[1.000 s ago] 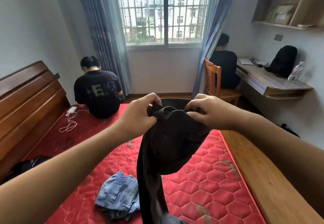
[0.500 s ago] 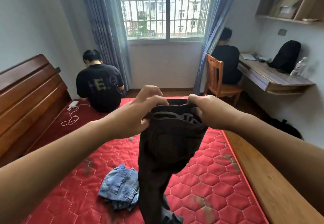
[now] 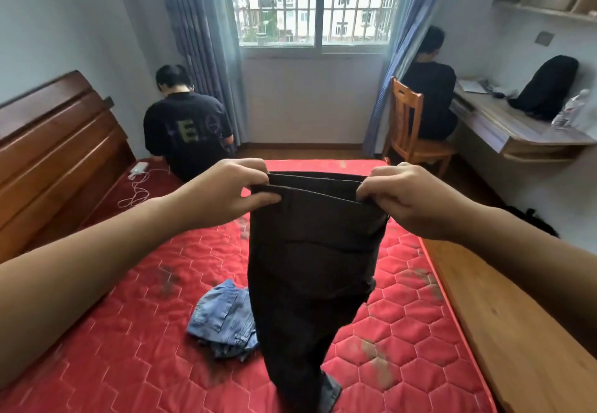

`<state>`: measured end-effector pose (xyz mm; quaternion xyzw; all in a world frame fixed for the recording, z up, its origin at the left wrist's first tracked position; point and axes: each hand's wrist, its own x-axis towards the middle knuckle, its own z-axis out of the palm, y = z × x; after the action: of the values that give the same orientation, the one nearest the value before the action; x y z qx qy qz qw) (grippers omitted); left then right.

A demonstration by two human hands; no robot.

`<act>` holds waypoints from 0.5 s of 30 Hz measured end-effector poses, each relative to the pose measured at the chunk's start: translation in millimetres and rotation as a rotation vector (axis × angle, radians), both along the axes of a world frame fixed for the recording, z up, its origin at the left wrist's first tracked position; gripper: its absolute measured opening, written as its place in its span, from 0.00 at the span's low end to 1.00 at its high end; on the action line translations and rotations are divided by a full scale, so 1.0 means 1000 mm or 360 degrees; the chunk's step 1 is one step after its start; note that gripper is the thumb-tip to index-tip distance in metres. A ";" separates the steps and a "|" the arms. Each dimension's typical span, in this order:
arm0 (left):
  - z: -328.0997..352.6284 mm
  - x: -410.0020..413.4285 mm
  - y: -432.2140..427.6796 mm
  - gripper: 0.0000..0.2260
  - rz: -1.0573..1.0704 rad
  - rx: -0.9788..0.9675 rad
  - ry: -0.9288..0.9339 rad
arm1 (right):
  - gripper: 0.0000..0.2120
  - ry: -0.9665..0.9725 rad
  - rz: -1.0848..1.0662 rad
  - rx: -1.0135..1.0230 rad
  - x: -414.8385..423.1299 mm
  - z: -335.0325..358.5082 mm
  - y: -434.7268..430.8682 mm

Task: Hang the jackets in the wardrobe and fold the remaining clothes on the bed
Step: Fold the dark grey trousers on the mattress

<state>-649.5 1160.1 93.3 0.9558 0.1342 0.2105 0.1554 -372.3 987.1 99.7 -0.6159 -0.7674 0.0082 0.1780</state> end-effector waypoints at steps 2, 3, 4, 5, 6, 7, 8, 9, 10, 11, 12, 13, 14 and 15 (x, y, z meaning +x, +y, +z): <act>0.001 -0.001 0.004 0.11 -0.0004 -0.0110 -0.0078 | 0.16 -0.0009 0.0005 -0.0028 0.002 0.003 -0.005; 0.001 -0.002 0.006 0.08 -0.0013 -0.0179 -0.0115 | 0.17 -0.0046 -0.0005 -0.0026 0.004 0.003 -0.007; 0.001 -0.002 0.008 0.05 -0.0022 -0.0258 -0.0153 | 0.18 -0.0118 -0.0005 -0.0012 0.006 0.003 -0.008; 0.000 -0.003 0.010 0.02 -0.0038 -0.0334 -0.0190 | 0.20 -0.0223 0.0003 0.0023 0.007 0.002 -0.010; -0.001 -0.003 0.011 0.04 -0.0033 -0.0382 -0.0231 | 0.22 -0.0316 0.0010 0.0067 0.009 0.000 -0.011; -0.002 -0.003 0.014 0.06 -0.0033 -0.0425 -0.0263 | 0.21 -0.0355 0.0005 0.0104 0.011 -0.001 -0.011; -0.002 -0.002 0.016 0.06 -0.0023 -0.0479 -0.0279 | 0.19 -0.0337 -0.0008 0.0140 0.012 -0.002 -0.011; -0.002 -0.002 0.017 0.06 -0.0020 -0.0545 -0.0291 | 0.16 -0.0269 -0.0007 0.0173 0.012 -0.004 -0.011; -0.001 -0.001 0.018 0.06 -0.0012 -0.0601 -0.0300 | 0.13 -0.0163 0.0005 0.0201 0.012 -0.006 -0.010; 0.001 -0.001 0.018 0.08 -0.0007 -0.0659 -0.0310 | 0.10 -0.0030 -0.0001 0.0220 0.012 -0.008 -0.009; 0.003 -0.001 0.019 0.09 0.0000 -0.0672 -0.0314 | 0.08 0.0119 -0.0027 0.0253 0.010 -0.011 -0.009; 0.007 0.000 0.019 0.11 0.0003 -0.0654 -0.0312 | 0.07 0.0264 -0.0066 0.0305 0.009 -0.012 -0.009; 0.012 0.000 0.019 0.14 0.0001 -0.0615 -0.0306 | 0.07 0.0401 -0.0107 0.0368 0.007 -0.012 -0.008; 0.018 0.000 0.019 0.18 -0.0002 -0.0575 -0.0298 | 0.07 0.0524 -0.0147 0.0432 0.004 -0.011 -0.007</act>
<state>-649.2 1179.3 111.6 0.8887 0.1541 0.2708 0.3363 -368.2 980.1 88.2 -0.6111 -0.6931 -0.0030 0.3824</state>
